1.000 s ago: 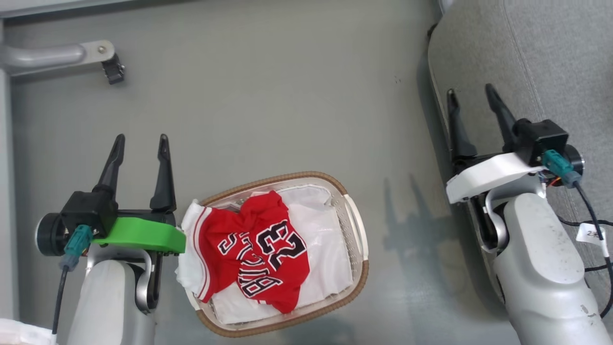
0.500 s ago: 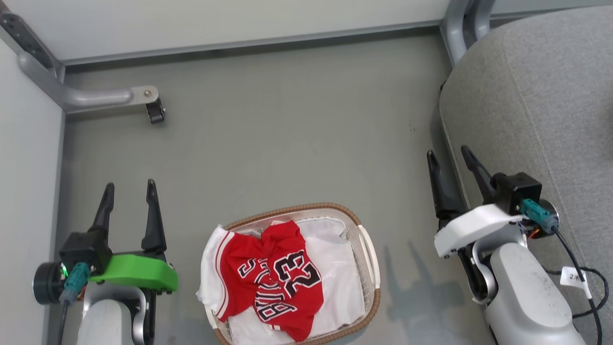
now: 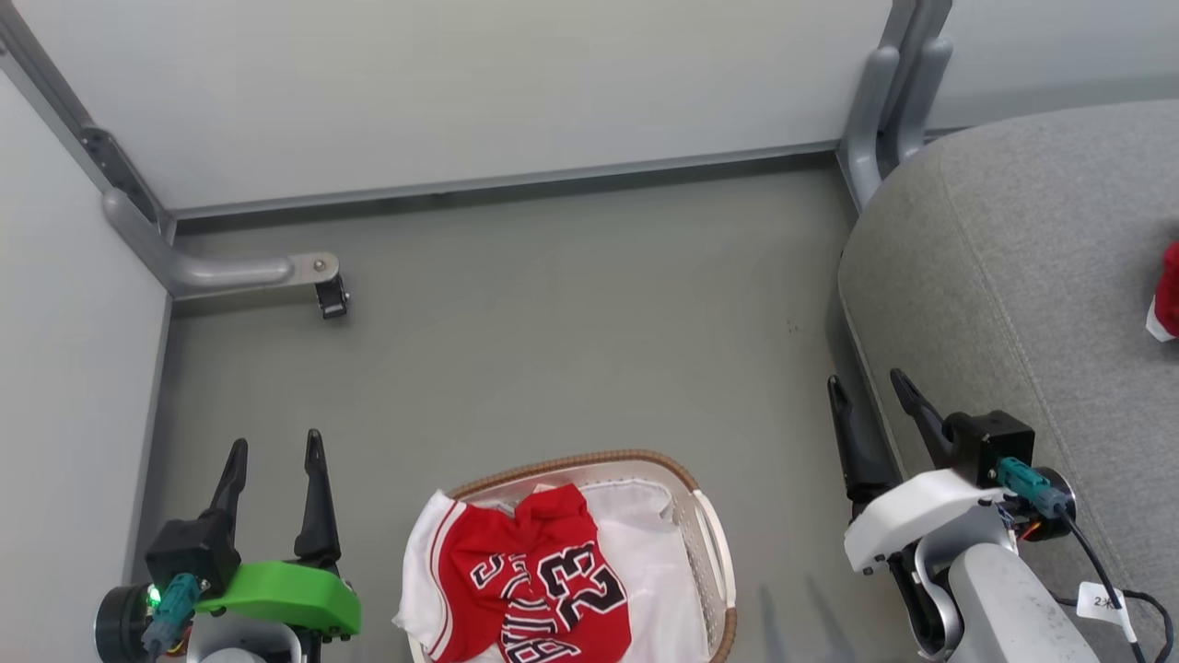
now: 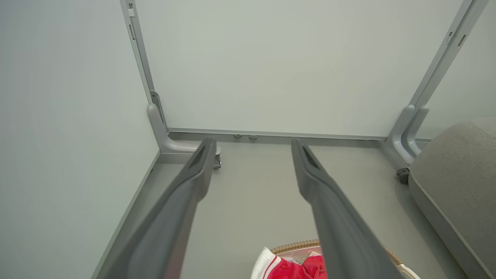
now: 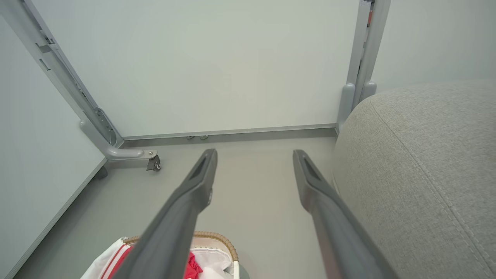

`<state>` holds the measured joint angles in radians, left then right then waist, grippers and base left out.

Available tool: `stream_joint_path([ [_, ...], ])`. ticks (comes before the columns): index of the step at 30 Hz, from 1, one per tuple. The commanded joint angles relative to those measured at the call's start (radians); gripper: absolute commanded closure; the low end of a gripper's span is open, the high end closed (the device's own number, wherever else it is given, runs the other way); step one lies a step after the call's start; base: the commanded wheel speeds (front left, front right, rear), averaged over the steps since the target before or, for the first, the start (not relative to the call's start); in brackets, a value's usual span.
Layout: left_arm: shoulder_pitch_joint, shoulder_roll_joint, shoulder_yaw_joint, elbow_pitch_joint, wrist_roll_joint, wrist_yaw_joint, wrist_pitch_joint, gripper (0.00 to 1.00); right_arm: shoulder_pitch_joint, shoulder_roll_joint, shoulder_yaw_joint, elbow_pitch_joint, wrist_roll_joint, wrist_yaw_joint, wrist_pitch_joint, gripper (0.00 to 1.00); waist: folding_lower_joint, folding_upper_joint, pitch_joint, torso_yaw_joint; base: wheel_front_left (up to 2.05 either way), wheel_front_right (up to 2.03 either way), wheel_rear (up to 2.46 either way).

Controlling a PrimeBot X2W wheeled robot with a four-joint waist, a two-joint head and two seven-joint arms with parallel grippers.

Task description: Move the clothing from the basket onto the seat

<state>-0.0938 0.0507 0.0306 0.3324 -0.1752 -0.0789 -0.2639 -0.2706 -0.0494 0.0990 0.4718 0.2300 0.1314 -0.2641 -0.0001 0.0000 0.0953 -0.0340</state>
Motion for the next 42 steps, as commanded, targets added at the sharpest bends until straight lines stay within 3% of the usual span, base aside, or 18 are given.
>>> stream_joint_path([
  [1, 0.016, 0.002, -0.001, 0.003, -0.003, 0.005, -0.001, 0.00, 0.018, -0.004, 0.001, 0.001, 0.005, -0.001, 0.000, 0.00, 0.0001, 0.0000, -0.030, 0.002, 0.00, 0.00, 0.00],
  [13, 0.018, 0.001, -0.008, -0.006, -0.010, 0.010, -0.001, 0.00, 0.011, -0.004, 0.010, -0.003, -0.003, -0.001, 0.000, 0.00, 0.0001, 0.0000, -0.009, 0.000, 0.00, 0.00, 0.00],
  [24, -0.051, 0.002, -0.082, 0.056, -0.049, -0.018, -0.001, 0.00, -0.064, -0.004, 0.027, -0.045, 0.013, -0.001, 0.000, 0.00, 0.0001, 0.0000, 0.145, -0.033, 0.00, 0.00, 0.00],
  [33, -0.194, 0.003, -0.225, 0.231, -0.045, -0.047, -0.001, 0.00, -0.167, -0.004, 0.041, -0.081, 0.026, -0.001, 0.000, 0.00, 0.0001, 0.0000, 0.338, -0.084, 0.00, 0.00, 0.00],
  [42, -0.331, 0.003, -0.329, 0.441, -0.057, -0.051, -0.001, 0.00, -0.219, -0.004, 0.048, -0.098, 0.036, -0.001, 0.000, 0.00, 0.0001, 0.0000, 0.464, -0.122, 0.00, 0.00, 0.00],
])
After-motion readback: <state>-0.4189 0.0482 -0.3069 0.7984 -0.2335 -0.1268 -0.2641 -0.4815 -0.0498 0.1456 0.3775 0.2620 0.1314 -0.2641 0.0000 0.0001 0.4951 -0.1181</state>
